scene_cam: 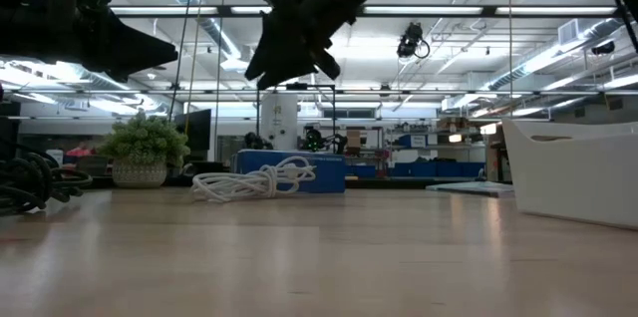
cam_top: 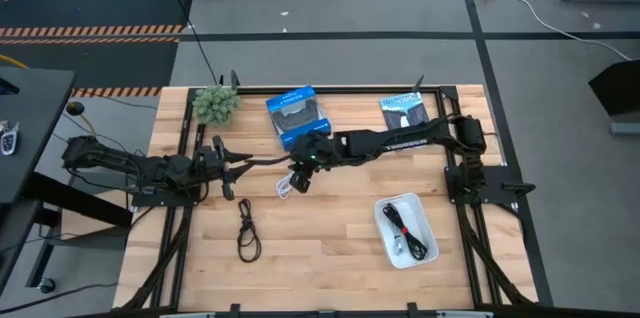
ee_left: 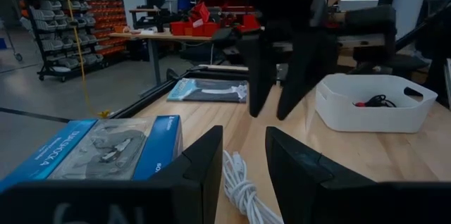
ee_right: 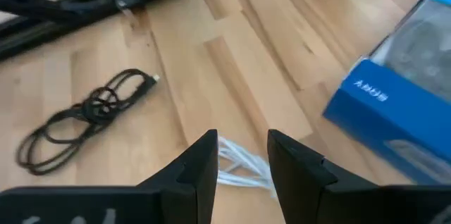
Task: Pick and place USB-C Cables
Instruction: Put the white charger cable into the white bin
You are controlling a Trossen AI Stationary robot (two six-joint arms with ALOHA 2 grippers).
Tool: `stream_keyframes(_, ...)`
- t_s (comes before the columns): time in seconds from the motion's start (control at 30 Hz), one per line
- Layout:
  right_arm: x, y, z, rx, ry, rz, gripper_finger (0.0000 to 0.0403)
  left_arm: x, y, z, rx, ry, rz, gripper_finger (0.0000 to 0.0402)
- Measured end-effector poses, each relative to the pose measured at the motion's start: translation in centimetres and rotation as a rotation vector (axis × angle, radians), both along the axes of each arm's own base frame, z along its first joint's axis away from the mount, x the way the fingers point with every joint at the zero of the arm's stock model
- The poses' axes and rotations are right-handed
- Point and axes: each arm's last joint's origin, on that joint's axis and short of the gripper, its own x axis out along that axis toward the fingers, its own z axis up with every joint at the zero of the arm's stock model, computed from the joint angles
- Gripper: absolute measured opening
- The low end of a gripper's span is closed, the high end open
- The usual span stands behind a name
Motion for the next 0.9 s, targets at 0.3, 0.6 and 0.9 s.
stream_keyframes(0.3, 3.6, 0.7, 0.3, -0.176, 0.242, 0.2, 0.013, 0.0, 0.0, 0.0, 0.0, 0.0, 0.0, 0.0117)
stream_keyframes(0.6, 5.5, 0.8, -3.2, -0.273, 0.427, 0.366, 0.0151, 0.0, 0.0, 0.0, 0.0, 0.0, 0.0, 0.0117)
stream_keyframes(0.9, 6.0, -0.1, -5.4, -0.36, 0.487, 0.477, 0.0239, 0.0, 0.0, 0.0, 0.0, -0.002, 0.001, 0.0117)
